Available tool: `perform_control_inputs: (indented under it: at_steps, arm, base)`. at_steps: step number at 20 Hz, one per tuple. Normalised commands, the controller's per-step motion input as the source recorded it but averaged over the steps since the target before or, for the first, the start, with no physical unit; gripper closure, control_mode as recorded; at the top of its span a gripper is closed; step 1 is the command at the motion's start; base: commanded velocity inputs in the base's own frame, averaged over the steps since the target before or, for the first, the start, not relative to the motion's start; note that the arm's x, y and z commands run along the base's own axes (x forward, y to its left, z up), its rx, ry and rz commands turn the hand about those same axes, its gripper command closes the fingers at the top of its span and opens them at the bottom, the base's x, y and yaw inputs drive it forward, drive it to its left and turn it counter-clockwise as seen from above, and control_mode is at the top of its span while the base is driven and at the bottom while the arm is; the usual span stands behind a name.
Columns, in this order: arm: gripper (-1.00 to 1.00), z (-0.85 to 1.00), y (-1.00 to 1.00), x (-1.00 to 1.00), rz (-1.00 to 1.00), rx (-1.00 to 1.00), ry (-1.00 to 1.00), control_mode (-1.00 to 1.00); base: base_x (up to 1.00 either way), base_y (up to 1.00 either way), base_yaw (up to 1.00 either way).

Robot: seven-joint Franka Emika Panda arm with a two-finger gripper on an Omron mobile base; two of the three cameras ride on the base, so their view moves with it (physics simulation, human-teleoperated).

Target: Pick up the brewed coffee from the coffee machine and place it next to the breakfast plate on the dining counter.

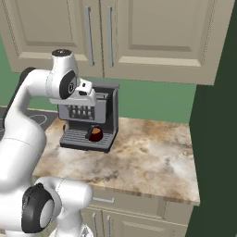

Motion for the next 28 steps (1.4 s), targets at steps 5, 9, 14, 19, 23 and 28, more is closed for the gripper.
perform_control_inputs:
  at_steps: [5,9,14,19,23,28]
  arm:
    - [-1.00,-0.15,-0.06,-0.18,0.04,0.05,-0.09,-1.00]
    - [-1.00,-0.58,-0.27,-0.46,0.17,0.14,-0.19,-1.00]
    - [-1.00,-0.45,-0.29,-0.18,0.30,0.12,-0.30,-1.00]
    - [-1.00,-0.32,-0.40,0.00,0.26,0.09,-0.22,-1.00]
    - [-1.00,-0.39,-0.37,0.01,0.29,0.06,-0.12,-1.00]
    - [-1.00,-0.37,-0.24,0.06,0.31,0.01,-0.09,-1.00]
  base:
    - [0.00,0.00,0.00]
    - [0.00,0.00,0.00]
    - [0.00,0.00,0.00]
    - [0.00,0.00,0.00]
    - [0.00,0.00,0.00]
    - [0.00,0.00,0.00]
